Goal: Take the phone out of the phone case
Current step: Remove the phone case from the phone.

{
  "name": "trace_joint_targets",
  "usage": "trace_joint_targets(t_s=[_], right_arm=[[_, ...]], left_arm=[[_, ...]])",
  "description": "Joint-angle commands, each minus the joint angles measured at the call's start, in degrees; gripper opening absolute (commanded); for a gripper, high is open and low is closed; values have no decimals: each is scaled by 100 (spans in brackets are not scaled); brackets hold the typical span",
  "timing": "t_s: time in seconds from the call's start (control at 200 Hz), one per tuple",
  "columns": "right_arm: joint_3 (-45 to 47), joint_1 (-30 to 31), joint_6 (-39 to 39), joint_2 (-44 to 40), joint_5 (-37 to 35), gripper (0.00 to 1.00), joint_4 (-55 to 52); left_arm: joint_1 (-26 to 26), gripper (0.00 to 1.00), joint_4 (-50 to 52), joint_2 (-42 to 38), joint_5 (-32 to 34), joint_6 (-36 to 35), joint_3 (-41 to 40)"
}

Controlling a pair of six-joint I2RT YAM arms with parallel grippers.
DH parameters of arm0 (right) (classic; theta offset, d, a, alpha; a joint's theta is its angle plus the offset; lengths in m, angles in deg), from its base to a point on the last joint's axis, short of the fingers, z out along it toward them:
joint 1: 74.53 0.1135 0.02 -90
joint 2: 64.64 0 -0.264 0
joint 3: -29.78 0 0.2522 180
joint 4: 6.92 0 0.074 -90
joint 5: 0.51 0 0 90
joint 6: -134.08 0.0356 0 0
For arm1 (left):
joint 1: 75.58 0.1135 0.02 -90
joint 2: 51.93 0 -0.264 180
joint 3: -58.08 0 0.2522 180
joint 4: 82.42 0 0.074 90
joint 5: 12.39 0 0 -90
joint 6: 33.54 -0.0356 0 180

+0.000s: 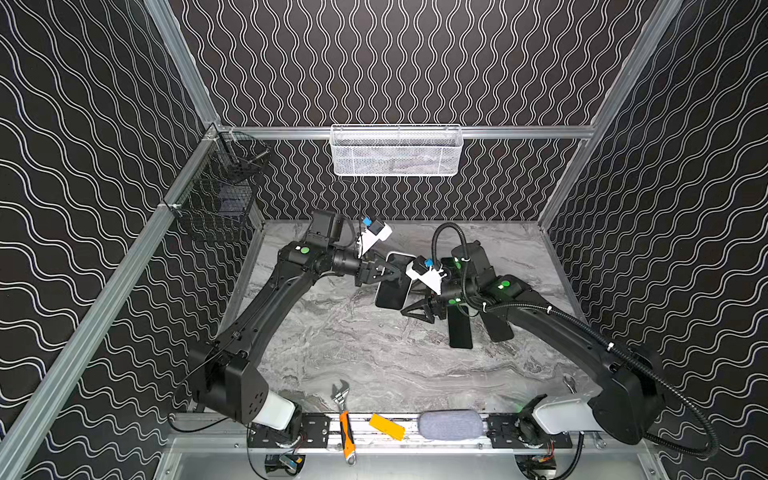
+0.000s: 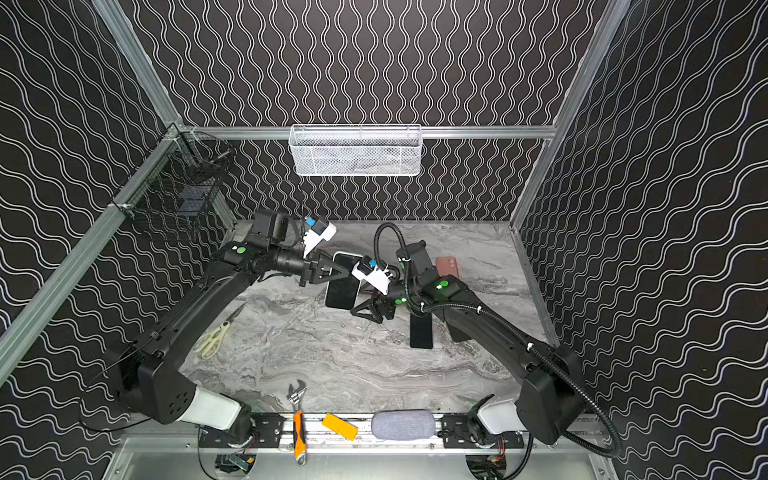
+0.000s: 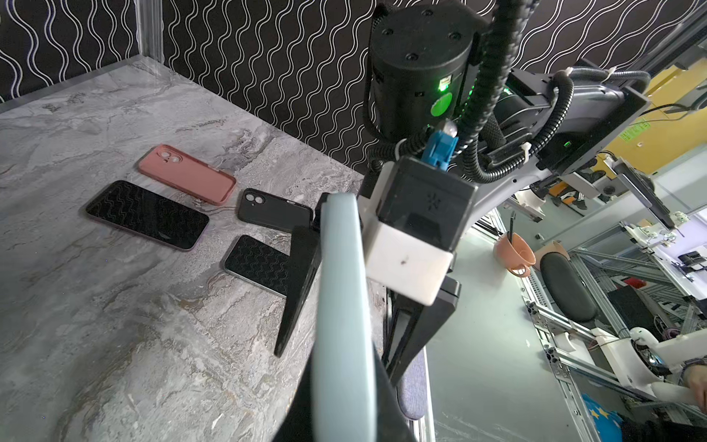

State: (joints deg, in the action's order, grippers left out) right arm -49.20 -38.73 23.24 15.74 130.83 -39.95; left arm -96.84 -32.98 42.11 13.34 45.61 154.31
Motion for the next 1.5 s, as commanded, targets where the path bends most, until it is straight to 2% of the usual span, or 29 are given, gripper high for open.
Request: trace_joint_targets(t_s=[0.0,0.526,0.746,1.141,1.497], right_arm=[[16,0,-80,22,54,69,-36],[385,42,-70,-182,47,52,292],[341,40,8,-172,80,44,428],[237,60,90,-40,194,35,539],[683,215,256,-418,-69,17,869]], left_arm=[[-42,0,-159,-28,-344,-82,14],[-80,0,-158,183,-584,58,210],[-98,0,-159,155,-525,48,181],[-123,0,-156,101,-569,74,168],[-146,0,-415,176,-826,361,267]])
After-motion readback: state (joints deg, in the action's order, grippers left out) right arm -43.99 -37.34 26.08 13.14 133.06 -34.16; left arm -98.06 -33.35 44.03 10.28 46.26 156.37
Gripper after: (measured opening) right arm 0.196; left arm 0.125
